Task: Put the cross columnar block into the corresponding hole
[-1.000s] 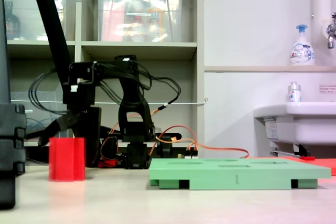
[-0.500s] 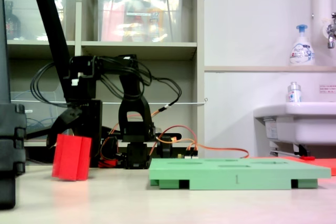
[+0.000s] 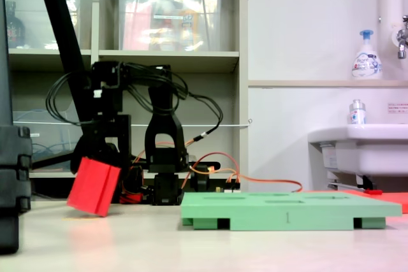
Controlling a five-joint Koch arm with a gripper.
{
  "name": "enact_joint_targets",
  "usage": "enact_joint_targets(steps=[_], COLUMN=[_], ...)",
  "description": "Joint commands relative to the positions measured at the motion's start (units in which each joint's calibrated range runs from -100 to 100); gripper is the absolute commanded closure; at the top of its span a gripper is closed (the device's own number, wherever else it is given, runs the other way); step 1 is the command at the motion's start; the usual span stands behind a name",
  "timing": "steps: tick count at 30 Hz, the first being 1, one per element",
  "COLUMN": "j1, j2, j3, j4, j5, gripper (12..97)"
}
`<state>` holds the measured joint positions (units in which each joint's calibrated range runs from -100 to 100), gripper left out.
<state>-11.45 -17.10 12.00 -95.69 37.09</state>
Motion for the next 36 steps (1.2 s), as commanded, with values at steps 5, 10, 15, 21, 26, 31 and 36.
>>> enact_joint_targets(steps=[5,10,15,21,26,31,36], j1=[3.5,8.5,17.5,27.5,31.7,33.8,35.3], j2=[-17.1,-24.5,-28.6,-23.5,-13.3,-8.5,-1.6], j3=[1.2,1.3,1.8,7.5,15.6,15.9,20.1], j4=[-4.3,-4.3,-4.3,-4.3,-4.3,4.1,10.5], j5=[2.6,7.1,16.4,28.3,32.8,34.0,35.3], gripper=[81.3,81.3,81.3,81.3,81.3,81.2,81.2])
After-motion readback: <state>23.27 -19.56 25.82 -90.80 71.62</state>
